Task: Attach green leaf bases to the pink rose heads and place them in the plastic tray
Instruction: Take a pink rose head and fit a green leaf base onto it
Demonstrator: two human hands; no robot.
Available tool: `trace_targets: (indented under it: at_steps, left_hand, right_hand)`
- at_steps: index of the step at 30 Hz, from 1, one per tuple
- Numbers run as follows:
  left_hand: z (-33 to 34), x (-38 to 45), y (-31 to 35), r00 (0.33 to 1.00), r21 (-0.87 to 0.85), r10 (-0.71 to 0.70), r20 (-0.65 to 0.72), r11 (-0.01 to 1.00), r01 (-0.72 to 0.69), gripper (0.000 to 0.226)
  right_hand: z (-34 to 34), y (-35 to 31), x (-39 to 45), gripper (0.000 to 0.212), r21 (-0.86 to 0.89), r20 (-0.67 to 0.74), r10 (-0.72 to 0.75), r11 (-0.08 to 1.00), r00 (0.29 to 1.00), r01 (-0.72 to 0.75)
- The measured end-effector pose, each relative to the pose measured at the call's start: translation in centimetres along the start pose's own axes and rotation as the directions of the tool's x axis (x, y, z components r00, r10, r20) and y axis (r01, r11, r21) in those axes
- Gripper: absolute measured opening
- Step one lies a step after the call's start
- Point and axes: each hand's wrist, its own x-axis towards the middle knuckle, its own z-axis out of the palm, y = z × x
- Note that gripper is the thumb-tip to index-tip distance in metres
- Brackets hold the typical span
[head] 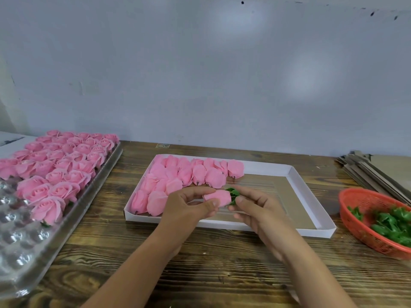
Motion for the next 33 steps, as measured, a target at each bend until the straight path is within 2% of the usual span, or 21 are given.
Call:
trace_targets:
  at_steps: [3, 7, 10, 17, 23, 27, 33]
  left_hand:
    - [0.02, -0.08, 0.14, 1.000, 0.016, 0.015, 0.023, 1.000, -0.015, 0.032]
    - [-0.14, -0.14, 0.11, 0.999, -0.011, -0.003, 0.032, 1.000, 0.004, 0.027]
    - [-0.28, -0.04, 0.03, 0.999, -0.058, -0.035, 0.024, 0.998, 0.037, 0.021]
    - [-0.69, 0.27, -0.19, 0.996, -0.111, -0.074, 0.059, 0.991, 0.080, 0.041]
    - [-0.68, 0.35, -0.21, 0.994, -0.115, -0.085, 0.064, 0.989, 0.092, 0.034]
    - [-0.86, 0.33, -0.13, 0.990, -0.165, -0.114, 0.086, 0.978, 0.127, 0.045]
    - [-0.91, 0.34, -0.14, 0.987, -0.184, -0.120, 0.104, 0.973, 0.138, 0.044]
  right_hand:
    - [0.35, 0.18, -0.06, 0.032, -0.056, -0.041, -0.058, 0.997, 0.997, 0.056]
    - [0.44, 0.36, -0.18, 0.034, -0.144, -0.046, -0.119, 0.983, 0.992, 0.112]
    - [0.46, 0.45, -0.15, 0.035, -0.143, -0.050, -0.140, 0.981, 0.989, 0.131]
    - [0.46, 0.63, -0.07, 0.037, -0.114, -0.040, -0.171, 0.980, 0.985, 0.165]
    - [0.39, 0.84, 0.01, 0.037, -0.116, -0.032, -0.195, 0.975, 0.980, 0.191]
    - [0.30, 0.89, 0.01, 0.039, -0.098, 0.004, -0.206, 0.974, 0.979, 0.205]
    - [0.37, 0.96, 0.13, 0.036, -0.070, -0.033, -0.194, 0.979, 0.980, 0.192]
